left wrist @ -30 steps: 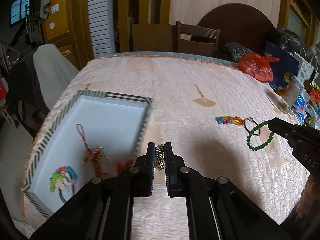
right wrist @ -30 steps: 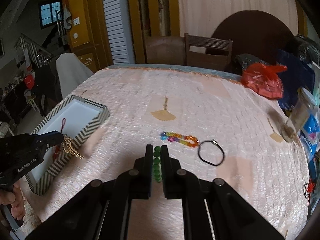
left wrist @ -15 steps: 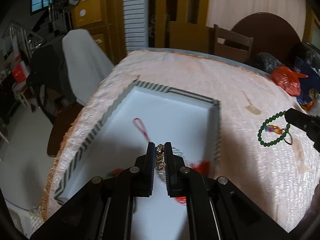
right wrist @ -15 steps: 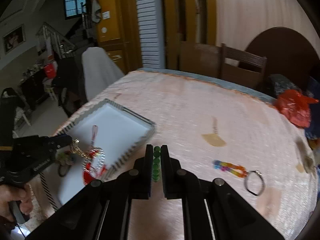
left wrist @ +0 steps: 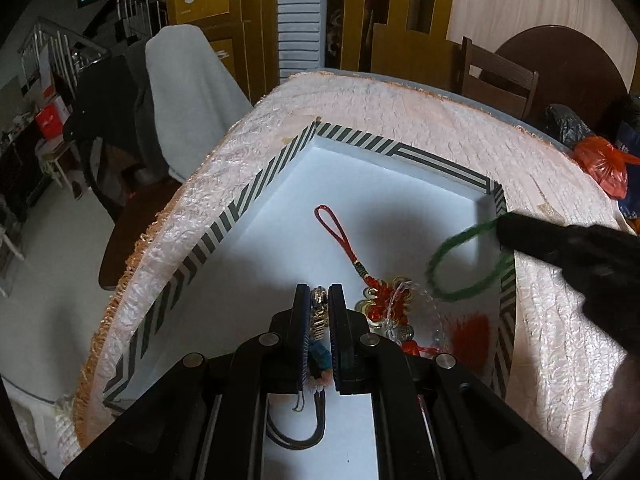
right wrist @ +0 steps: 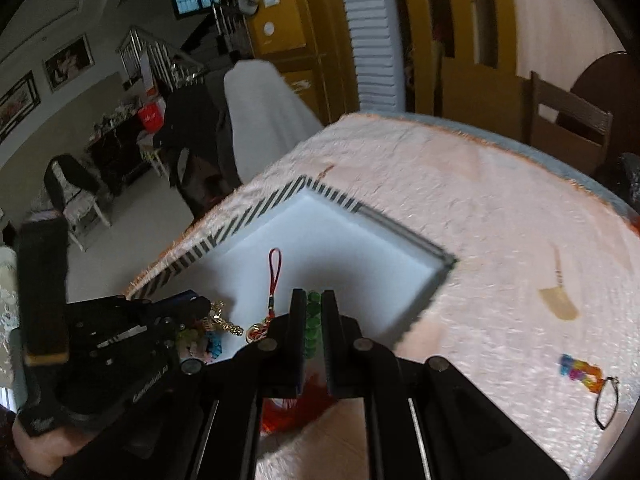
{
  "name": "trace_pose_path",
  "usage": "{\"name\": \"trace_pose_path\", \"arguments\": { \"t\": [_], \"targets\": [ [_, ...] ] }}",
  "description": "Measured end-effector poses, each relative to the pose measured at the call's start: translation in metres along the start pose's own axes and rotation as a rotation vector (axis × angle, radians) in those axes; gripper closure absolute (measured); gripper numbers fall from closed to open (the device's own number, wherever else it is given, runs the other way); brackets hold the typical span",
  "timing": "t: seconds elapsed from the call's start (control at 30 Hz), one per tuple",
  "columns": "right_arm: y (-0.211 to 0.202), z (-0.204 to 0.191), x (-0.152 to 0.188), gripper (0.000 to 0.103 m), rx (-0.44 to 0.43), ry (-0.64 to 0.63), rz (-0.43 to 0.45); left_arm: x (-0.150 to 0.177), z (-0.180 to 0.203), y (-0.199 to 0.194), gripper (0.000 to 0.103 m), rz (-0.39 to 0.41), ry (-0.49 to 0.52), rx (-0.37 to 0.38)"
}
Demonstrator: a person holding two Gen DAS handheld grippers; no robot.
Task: Organize jewelry
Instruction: 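Open the left tool over the tray to drop the gold watch while the right tool drops the green bracelet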
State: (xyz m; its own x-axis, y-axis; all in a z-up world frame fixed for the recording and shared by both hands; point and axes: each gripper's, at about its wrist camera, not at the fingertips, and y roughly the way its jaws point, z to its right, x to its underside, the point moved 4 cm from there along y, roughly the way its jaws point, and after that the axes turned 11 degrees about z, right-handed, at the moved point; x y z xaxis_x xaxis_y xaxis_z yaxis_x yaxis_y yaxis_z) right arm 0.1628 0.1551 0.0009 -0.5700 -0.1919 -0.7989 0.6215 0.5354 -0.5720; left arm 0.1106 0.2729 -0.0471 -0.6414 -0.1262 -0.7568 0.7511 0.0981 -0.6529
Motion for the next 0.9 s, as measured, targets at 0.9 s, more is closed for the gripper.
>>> {"name": "trace_pose_path", "arguments": {
  "t": [0.9],
  "targets": [
    [0.029, 0.027, 0.019, 0.078, -0.014, 0.066, -0.033, -0.001, 0.002, 0.009, 0.041, -0.008, 0.005, -0.074]
  ]
}}
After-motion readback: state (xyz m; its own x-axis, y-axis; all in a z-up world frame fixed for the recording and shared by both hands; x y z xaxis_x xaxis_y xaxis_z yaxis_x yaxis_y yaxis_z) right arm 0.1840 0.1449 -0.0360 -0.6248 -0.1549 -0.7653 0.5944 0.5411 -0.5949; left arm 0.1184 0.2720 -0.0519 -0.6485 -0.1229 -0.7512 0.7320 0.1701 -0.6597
